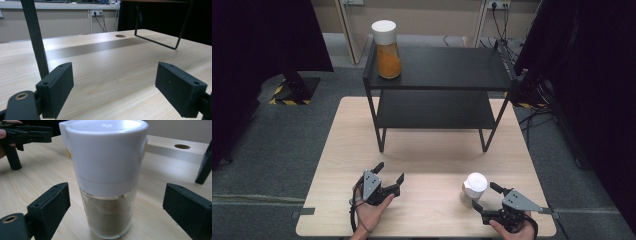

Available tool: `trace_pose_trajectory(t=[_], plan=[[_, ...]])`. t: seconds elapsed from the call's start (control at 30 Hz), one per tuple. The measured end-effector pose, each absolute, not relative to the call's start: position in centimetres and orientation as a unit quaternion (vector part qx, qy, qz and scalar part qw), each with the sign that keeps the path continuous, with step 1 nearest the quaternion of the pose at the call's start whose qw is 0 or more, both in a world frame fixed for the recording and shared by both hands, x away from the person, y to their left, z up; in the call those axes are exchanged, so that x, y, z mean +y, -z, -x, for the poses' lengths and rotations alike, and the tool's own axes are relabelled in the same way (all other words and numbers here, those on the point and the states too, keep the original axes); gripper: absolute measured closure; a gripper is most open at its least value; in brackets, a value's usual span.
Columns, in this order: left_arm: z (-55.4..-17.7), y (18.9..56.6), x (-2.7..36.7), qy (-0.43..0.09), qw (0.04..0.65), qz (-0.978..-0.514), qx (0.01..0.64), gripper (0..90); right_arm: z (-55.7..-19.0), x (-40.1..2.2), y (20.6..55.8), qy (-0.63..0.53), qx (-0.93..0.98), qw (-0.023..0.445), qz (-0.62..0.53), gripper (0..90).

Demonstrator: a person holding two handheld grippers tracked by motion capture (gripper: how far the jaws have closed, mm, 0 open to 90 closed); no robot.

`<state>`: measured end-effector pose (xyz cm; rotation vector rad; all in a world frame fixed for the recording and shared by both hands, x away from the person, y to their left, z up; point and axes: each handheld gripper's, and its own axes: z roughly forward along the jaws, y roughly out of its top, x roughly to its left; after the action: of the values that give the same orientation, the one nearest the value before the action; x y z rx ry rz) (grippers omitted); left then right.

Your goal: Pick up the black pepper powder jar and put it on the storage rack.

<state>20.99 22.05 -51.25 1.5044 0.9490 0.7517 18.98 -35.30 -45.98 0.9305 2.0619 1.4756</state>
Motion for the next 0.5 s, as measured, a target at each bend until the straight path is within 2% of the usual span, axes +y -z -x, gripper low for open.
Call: trace_pose_trajectory(t=[0.5], plan=[[-21.0, 51.3, 22.0, -0.321, 0.569, -0.641, 0.403, 14.4, -20.8, -34.0, 45.9, -0.531, 0.755, 0.211, -0.321, 16.0]])
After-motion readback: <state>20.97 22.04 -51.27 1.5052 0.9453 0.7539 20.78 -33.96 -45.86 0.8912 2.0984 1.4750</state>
